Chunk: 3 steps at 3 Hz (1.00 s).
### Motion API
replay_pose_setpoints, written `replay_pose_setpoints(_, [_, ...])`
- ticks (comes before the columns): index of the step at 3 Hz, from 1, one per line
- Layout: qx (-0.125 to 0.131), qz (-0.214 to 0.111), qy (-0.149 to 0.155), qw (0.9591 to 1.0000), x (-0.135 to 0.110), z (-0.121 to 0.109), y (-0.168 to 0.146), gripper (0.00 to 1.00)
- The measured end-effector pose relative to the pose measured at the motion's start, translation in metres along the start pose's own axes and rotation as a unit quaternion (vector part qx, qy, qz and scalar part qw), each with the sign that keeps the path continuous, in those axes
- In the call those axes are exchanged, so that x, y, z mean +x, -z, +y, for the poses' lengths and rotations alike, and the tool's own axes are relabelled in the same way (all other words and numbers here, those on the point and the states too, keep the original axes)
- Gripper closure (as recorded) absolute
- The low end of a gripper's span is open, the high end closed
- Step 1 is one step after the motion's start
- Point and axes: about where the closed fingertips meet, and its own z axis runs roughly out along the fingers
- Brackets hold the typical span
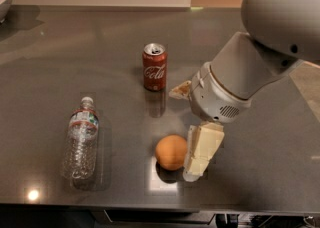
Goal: Move orange near coke can
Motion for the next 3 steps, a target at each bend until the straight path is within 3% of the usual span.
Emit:
replay_pose_setpoints(2, [-0.029, -0.005, 0.033, 0.9990, -0.004, 0.024, -0.027, 0.00])
replay_pose_setpoints(3, [-0.031, 0.003, 0.033, 0.9990, 0.003, 0.024, -0.035, 0.17])
